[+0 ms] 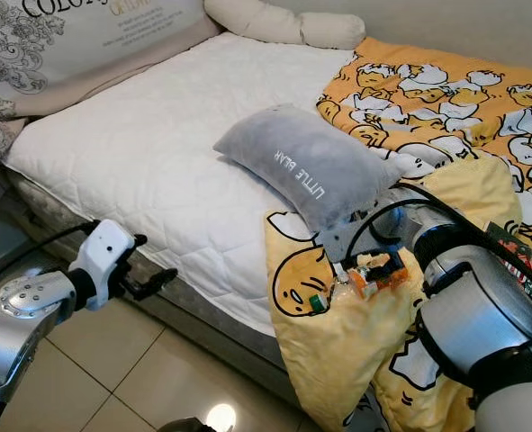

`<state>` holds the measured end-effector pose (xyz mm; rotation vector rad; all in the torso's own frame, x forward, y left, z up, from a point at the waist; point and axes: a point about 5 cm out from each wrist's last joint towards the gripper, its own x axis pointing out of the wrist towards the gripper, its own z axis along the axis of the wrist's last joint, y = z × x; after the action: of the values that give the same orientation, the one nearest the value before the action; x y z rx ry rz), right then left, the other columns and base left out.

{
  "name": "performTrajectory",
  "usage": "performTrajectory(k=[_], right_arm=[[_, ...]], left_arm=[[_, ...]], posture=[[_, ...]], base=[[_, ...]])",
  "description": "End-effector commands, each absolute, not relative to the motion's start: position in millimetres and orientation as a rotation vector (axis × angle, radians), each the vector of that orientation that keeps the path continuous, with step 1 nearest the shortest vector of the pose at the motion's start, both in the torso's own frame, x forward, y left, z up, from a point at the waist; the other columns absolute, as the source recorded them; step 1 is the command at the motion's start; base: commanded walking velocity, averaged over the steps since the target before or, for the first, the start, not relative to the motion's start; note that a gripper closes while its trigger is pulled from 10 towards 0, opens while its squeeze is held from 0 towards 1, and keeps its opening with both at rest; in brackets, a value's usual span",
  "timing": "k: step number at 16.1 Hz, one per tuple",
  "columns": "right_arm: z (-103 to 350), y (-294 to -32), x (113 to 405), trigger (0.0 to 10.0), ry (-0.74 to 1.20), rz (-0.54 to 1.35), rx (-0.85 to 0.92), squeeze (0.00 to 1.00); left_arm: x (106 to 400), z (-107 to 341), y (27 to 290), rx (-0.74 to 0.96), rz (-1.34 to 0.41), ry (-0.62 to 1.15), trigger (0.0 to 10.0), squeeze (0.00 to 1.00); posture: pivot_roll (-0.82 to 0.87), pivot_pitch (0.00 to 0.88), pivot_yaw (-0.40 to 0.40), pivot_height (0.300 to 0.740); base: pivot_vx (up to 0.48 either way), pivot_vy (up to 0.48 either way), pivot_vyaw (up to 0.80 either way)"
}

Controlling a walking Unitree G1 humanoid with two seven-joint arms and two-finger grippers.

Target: Clean up the room

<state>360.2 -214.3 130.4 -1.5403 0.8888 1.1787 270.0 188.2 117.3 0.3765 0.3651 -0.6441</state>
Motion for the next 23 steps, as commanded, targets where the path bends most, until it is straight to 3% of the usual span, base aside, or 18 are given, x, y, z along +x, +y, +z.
performTrajectory(k=[1,7,11,12,13,14,15,23], right_arm=[[127.4,-210.7,358.4,10.0,0.887,1.216,-1.568,0.00],[74.8,-207.7,338.1,10.0,0.933,1.199,-1.622,0.00],[58.1,-202.7,337.9,10.0,0.835,1.035,-1.696,0.00],[55.7,-202.1,338.4,8.5,0.822,0.992,-1.721,0.00],[55.2,-201.7,337.8,3.3,0.831,1.004,-1.719,0.00],[54.9,-201.3,337.4,3.0,0.836,1.011,-1.718,0.00],[55.4,-199.0,337.4,0.0,0.843,1.038,-1.720,0.00],[61.3,-201.0,338.1,0.0,0.911,1.067,-1.622,0.00]], left_arm=[[267.1,116.6,186.4,0.381,-0.668,0.371,10.0,0.00],[258.9,113.2,182.3,0.393,-0.752,0.412,10.0,0.00],[256.2,111.6,180.7,0.399,-0.780,0.428,10.0,0.00],[255.3,111.2,180.6,0.401,-0.787,0.431,10.0,0.00],[255.3,111.1,180.7,0.402,-0.787,0.432,10.0,0.00],[255.4,111.1,180.8,0.402,-0.788,0.432,10.0,0.00],[255.4,110.8,179.5,0.402,-0.792,0.434,10.0,0.00],[255.9,103.4,166.9,0.364,-0.784,0.420,10.0,0.00]], posture=[[0.06,0.000,0.080,0.740],[0.07,0.000,0.085,0.740],[0.08,0.000,0.088,0.740],[0.08,0.000,0.086,0.740],[0.08,0.000,0.086,0.740],[0.08,0.000,0.086,0.740],[0.08,0.000,0.087,0.740],[0.04,0.000,0.082,0.740]], base=[[0.000,0.000,0.00],[0.000,0.000,0.00],[0.000,0.000,0.00],[0.000,0.000,0.00],[0.000,0.000,0.00],[0.000,0.000,0.00],[0.000,0.000,0.00],[0.000,0.000,0.00]])
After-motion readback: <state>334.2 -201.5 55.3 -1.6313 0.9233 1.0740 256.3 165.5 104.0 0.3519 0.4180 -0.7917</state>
